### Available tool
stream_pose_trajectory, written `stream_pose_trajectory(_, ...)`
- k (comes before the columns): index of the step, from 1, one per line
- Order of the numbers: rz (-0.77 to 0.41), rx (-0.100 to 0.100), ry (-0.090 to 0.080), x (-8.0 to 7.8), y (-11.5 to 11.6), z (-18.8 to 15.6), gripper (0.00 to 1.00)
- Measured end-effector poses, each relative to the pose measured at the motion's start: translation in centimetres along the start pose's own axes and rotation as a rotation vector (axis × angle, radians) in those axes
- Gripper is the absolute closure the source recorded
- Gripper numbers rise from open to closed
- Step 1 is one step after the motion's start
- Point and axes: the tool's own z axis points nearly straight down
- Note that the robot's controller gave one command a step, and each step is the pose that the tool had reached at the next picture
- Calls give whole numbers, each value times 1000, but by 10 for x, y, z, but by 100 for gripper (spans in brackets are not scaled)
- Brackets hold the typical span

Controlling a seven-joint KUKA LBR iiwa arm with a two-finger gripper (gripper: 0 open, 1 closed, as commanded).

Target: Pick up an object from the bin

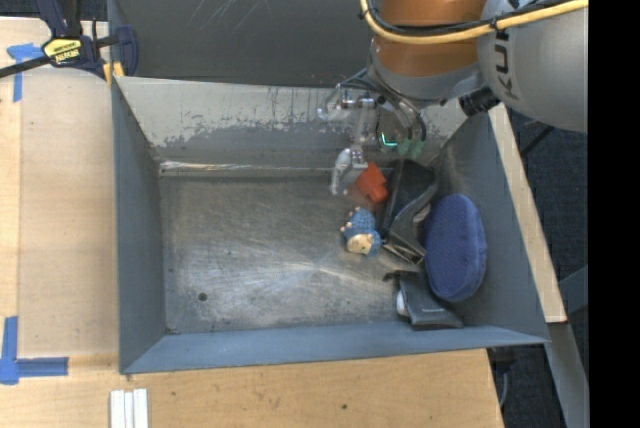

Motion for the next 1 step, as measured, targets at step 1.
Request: stream_pose_trajectory(1, 149, 2, -1, -6, -62, 83, 0)
